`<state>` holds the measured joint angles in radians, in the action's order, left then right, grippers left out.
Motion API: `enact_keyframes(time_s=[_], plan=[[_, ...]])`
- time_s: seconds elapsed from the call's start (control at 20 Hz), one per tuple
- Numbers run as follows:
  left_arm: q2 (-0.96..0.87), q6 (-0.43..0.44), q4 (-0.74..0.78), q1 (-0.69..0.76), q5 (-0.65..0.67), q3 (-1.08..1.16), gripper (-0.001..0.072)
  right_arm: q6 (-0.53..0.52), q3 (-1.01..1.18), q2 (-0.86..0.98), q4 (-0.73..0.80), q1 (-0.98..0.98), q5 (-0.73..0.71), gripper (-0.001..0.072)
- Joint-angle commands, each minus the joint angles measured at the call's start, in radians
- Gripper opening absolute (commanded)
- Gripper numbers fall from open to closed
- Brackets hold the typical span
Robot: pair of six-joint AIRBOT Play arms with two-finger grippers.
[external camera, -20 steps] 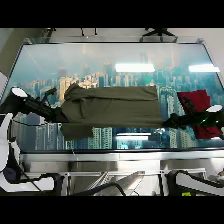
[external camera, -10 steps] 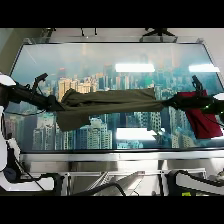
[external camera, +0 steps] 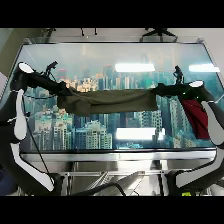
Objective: Fold the shirts.
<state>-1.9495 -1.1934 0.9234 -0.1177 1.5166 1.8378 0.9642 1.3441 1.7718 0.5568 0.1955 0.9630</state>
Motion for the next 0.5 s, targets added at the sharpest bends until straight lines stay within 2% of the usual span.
enact_keyframes(time_s=[0.0, 0.15, 0.35, 0.4, 0.45], plan=[[-0.148, 0.000, 0.003, 0.016, -0.011, 0.124, 0.0022, 0.000, 0.047, 0.090, 0.031, -0.008, -0.074, 0.0024], [-0.224, -0.021, 0.037, 0.003, -0.010, 0.193, 0.0022, 0.000, 0.048, 0.103, 0.093, -0.008, -0.111, 0.0024], [-0.237, -0.021, 0.035, 0.002, -0.040, 0.200, 0.0022, 0.000, 0.051, 0.106, 0.140, -0.008, -0.117, 0.0036], [-0.235, -0.022, 0.034, 0.002, -0.037, 0.201, 0.0024, 0.000, 0.060, 0.105, 0.143, -0.005, -0.114, 0.0150], [-0.230, -0.020, 0.026, 0.002, -0.029, 0.201, 0.0134, 0.000, 0.074, 0.100, 0.144, 0.004, -0.086, 0.0302]])
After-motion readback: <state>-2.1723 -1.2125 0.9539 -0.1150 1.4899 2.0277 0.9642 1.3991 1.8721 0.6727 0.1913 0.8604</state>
